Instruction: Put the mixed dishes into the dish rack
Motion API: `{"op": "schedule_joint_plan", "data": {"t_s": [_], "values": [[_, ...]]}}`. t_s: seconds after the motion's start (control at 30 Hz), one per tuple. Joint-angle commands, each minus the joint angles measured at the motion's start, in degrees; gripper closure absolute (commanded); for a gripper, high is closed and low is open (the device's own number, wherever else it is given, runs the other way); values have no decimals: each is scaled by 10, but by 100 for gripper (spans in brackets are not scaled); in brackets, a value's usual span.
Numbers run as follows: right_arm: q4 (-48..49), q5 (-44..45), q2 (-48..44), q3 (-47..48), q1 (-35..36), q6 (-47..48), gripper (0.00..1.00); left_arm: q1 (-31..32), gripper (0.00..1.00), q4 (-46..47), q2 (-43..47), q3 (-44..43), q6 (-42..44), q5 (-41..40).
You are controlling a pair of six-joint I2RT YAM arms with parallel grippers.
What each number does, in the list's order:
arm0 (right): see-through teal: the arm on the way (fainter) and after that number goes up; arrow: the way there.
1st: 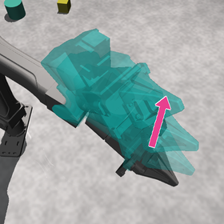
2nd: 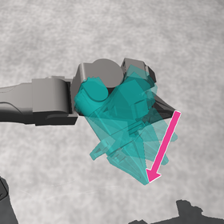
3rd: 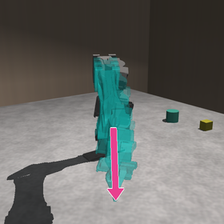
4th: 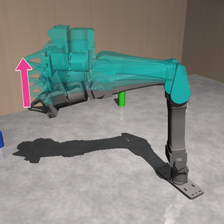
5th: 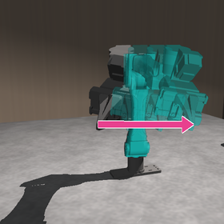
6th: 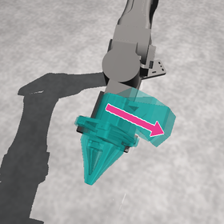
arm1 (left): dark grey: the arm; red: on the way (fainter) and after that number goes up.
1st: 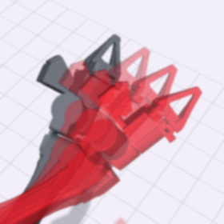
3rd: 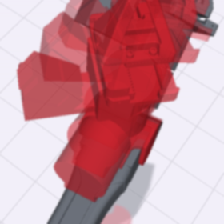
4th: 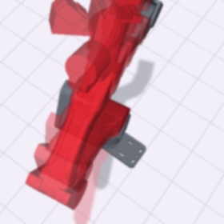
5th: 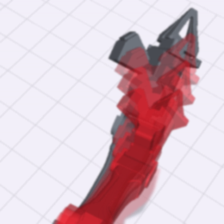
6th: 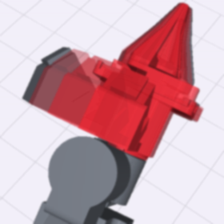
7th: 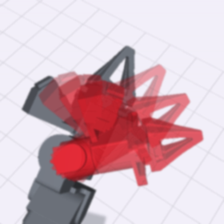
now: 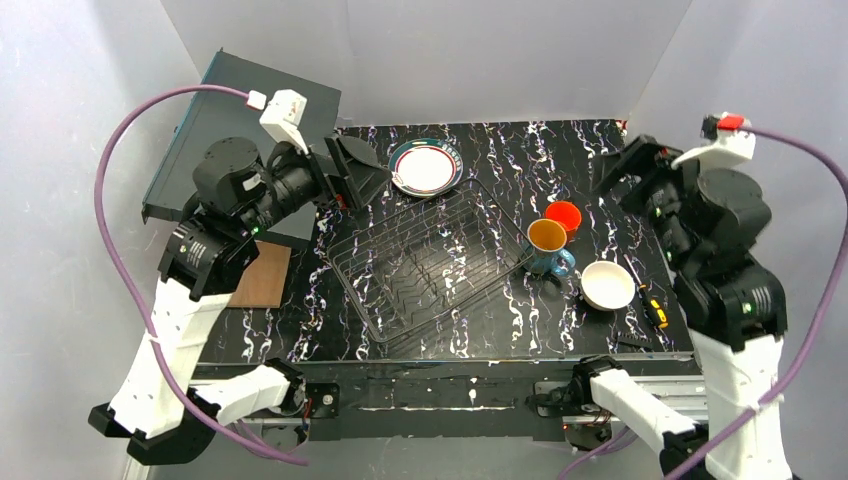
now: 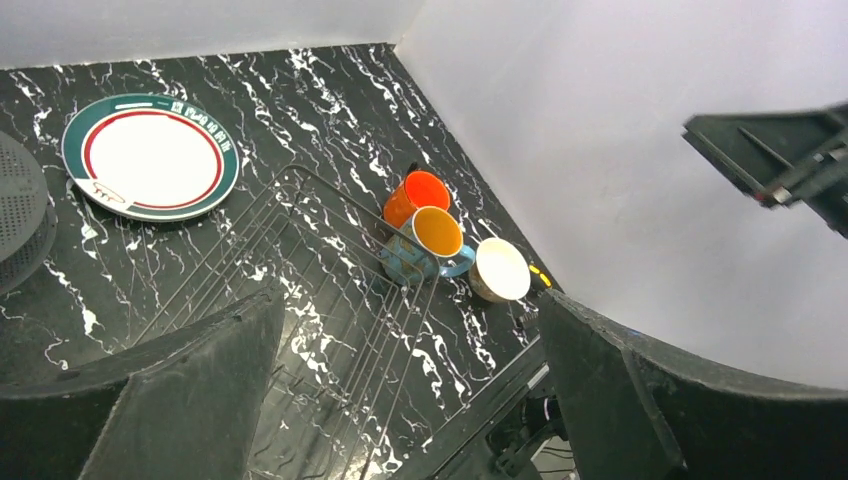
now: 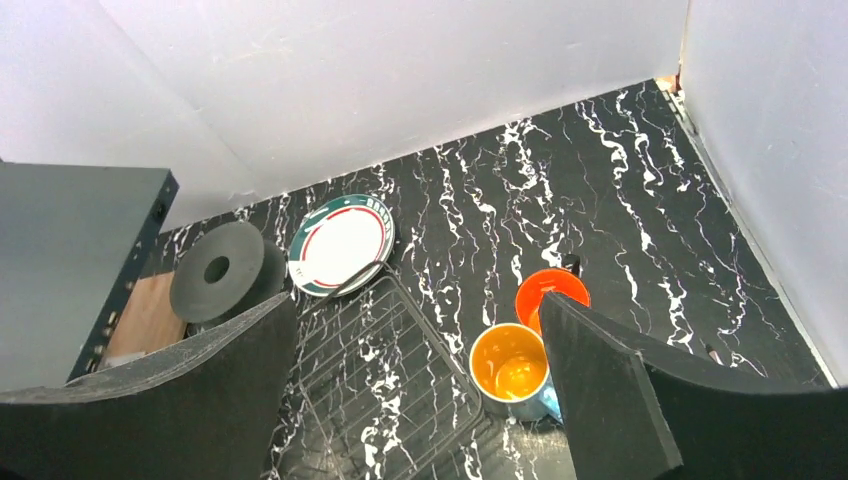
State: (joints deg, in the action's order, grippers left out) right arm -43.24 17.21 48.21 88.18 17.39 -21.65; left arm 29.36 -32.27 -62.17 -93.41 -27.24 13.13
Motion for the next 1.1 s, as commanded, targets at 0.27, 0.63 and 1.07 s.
{"op": "schedule_joint_plan", "data": {"t_s": [0.27,0.63,1.07], "values": [[-73,16,123,18,1,-64,2,1,2,-17,15,-11,-1,-12],[-16,-68,77,-124,0,10,2,1,2,-30,22,16,-14,-5],[-34,-62,162,-197,-88,-88,1,1,2,-21,-3,91,-88,84]]}}
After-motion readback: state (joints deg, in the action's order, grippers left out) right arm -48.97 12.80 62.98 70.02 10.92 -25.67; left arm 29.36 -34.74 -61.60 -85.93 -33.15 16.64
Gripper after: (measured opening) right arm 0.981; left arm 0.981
